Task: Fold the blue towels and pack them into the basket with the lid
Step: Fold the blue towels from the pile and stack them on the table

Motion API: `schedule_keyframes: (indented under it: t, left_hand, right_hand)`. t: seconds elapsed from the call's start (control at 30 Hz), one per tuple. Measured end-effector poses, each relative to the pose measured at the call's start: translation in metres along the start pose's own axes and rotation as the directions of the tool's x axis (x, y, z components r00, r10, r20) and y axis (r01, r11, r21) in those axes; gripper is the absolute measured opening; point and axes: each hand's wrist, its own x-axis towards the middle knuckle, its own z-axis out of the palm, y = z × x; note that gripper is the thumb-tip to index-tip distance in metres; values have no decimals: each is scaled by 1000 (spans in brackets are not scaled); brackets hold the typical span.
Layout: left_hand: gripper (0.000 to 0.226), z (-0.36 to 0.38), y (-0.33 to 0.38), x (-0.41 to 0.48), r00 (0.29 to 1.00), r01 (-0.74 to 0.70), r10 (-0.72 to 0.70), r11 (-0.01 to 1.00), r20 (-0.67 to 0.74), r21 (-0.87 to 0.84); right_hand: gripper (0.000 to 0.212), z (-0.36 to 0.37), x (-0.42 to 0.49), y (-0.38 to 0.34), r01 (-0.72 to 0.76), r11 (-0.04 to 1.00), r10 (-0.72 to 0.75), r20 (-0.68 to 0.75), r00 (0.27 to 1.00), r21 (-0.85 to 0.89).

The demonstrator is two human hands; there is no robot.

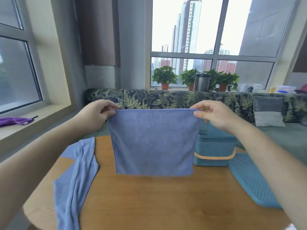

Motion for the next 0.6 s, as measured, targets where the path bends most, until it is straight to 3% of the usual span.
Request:
schedule_keyframes:
  t: [0.33, 0.5, 0.6]
  left_hand:
    - [14, 58, -31, 30, 979, 193, -196, 979, 48, 68]
    - [18, 67, -33, 42, 985, 156, -150, 986, -87, 67]
    - [15, 66, -29, 32, 990, 125, -120, 990, -70, 67]
  right_hand:
    - [9, 34, 27, 37, -147, 973, 145, -20, 989, -179]
    - [19, 53, 38, 52, -152, 984, 132, -185, 974, -97]
    - [17, 57, 24, 55, -138, 986, 116, -206, 972, -95]
